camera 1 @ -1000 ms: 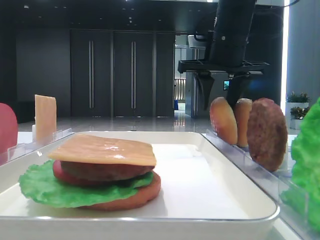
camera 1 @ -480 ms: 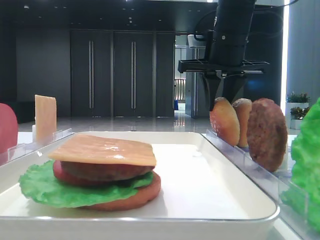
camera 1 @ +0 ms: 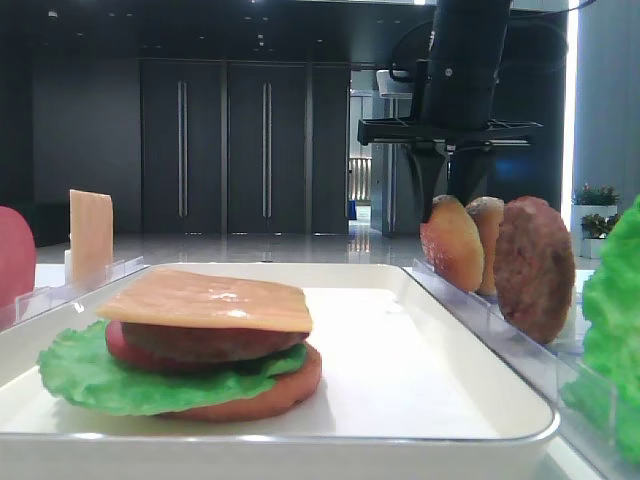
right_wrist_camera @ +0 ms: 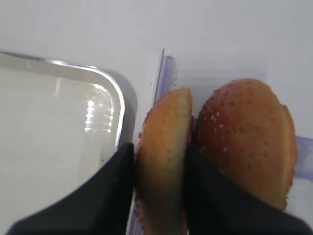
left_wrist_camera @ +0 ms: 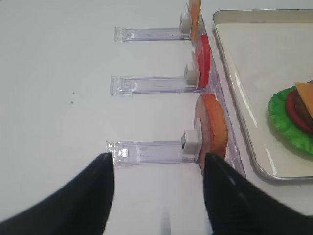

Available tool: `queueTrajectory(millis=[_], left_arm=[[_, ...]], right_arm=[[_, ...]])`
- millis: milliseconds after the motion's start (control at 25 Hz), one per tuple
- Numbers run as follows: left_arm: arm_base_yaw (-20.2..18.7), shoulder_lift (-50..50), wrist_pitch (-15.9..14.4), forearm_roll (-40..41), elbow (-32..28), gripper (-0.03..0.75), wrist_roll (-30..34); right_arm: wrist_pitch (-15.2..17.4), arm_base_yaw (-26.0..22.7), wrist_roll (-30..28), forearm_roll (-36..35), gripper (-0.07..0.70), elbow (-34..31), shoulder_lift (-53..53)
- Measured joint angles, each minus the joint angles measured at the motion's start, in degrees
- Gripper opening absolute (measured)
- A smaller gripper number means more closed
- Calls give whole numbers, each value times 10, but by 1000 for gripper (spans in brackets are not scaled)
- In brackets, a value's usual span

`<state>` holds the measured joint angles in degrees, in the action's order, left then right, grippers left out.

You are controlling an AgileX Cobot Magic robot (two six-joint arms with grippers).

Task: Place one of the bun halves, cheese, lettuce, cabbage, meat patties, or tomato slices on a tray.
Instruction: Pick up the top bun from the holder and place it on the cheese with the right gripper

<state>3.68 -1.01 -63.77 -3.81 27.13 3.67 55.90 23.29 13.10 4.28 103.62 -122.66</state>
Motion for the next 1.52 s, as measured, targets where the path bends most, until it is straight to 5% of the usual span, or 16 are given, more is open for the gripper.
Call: queueTrajectory(millis=[760, 1120, 1520], left_arm=[[0, 0, 0, 0, 0, 444, 0], [0, 0, 0, 0, 0, 444, 0], [0, 0, 0, 0, 0, 443, 0]], right_arm=[[132, 0, 0, -70, 212, 94, 0], [141, 0, 0, -95, 212, 94, 31], [142, 0, -20, -200, 209, 95, 69]])
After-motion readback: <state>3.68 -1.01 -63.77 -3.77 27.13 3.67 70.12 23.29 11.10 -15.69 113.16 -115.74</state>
